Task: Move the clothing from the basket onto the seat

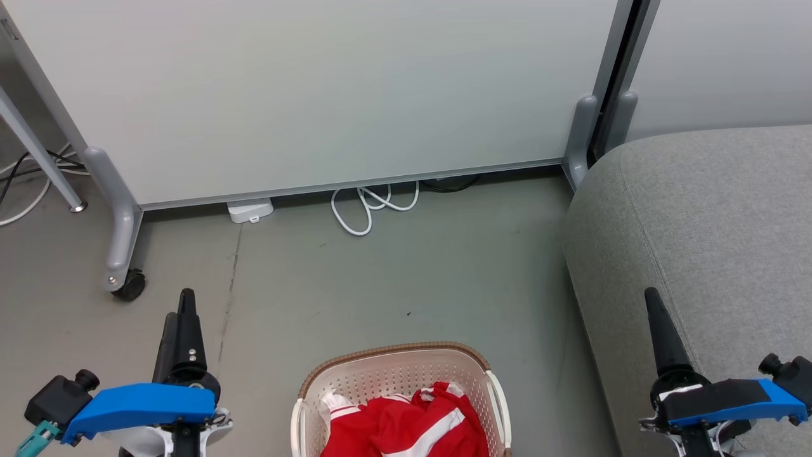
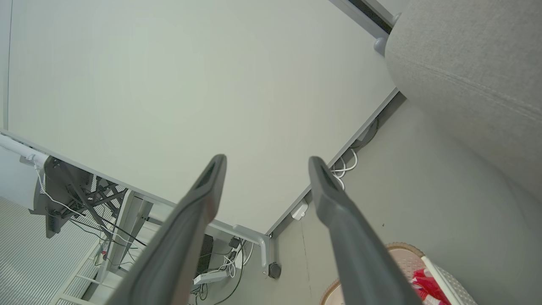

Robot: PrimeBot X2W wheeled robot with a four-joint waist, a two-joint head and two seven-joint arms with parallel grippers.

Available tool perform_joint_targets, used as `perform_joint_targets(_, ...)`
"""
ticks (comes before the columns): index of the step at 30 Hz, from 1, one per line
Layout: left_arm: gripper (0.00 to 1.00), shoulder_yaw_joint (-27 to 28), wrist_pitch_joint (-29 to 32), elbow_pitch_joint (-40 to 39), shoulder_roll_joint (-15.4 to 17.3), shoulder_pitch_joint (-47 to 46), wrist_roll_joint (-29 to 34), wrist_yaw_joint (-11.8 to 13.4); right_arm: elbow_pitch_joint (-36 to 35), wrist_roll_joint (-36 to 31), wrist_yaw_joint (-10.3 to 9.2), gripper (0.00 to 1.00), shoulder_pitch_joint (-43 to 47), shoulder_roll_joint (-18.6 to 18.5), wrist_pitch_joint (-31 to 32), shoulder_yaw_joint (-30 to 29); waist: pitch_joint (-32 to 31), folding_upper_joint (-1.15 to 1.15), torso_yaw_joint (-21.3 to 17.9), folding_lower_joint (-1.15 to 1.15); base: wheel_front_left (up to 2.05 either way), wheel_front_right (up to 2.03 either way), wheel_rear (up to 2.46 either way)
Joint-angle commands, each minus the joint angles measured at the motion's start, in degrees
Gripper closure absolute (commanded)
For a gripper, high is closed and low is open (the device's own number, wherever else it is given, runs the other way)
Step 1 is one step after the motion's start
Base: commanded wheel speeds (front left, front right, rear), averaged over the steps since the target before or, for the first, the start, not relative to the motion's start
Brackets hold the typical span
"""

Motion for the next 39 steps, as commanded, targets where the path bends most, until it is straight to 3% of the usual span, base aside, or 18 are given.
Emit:
perform_joint_targets(1,0.00,-0.67,-0.72,-1.28,0.46,-1.64,3.62,0.54,-1.35,-3.15,0.14,0.00,-1.63,-0.36,-0.73,0.31,0.02,0.00,0.06,0.00,0.00,0.00,0.00)
perform_joint_targets(17,0.00,-4.02,-3.75,-1.29,0.54,-1.84,20.55,2.69,-1.13,-19.24,0.17,0.00,-1.49,-0.46,-3.77,2.34,0.07,0.00,0.67,0.00,0.00,0.00,0.00)
perform_joint_targets(39,0.00,-6.93,-7.23,-1.60,1.00,-2.18,36.75,4.12,-0.54,-33.99,0.18,0.00,-1.66,-0.59,-7.26,4.01,0.47,0.00,1.20,0.00,0.00,0.00,0.00)
